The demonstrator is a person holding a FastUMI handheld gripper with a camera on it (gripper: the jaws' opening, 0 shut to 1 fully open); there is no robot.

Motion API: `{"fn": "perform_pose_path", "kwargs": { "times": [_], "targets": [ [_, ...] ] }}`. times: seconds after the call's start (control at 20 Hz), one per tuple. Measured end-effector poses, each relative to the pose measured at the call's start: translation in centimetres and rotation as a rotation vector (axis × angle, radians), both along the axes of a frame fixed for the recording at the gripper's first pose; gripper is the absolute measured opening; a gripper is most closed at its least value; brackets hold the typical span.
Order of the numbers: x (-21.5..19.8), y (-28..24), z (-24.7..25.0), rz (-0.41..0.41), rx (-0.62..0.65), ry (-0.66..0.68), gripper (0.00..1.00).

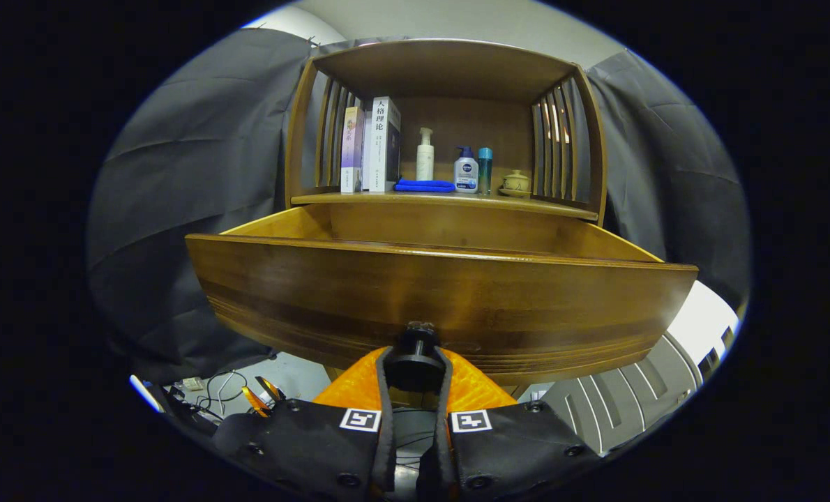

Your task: Pull open the drawer, take out the items inside it, and place them on the countertop above the cabinet.

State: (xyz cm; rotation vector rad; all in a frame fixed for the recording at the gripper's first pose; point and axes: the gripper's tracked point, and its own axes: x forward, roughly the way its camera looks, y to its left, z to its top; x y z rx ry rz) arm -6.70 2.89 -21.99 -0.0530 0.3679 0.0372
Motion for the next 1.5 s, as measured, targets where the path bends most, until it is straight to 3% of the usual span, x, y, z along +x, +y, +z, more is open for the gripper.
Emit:
{"fn": "perform_pose_path", "kwargs": {
  "times": [0.15,0.4,0.65,0.85,1.0,1.4,1.5],
  "targets": [
    [-0.1,0.0,0.1,0.005,0.009,0.014,0.25],
    [-0.9,0.0,1.5,0.015,0.038,0.002,0.49],
    [-1.6,-0.9,6.8,0.049,0.032,-0.083,1.0],
    [-0.7,-2.0,11.4,0.07,0.011,-0.117,0.99],
    [0.5,-3.6,13.3,0.034,-0.013,-0.101,1.0],
    [6.1,-4.8,15.5,0.043,-0.096,-0.03,1.0],
    [7.7,-3.9,15.8,0.08,-0.107,0.01,1.0]
  ]
}}
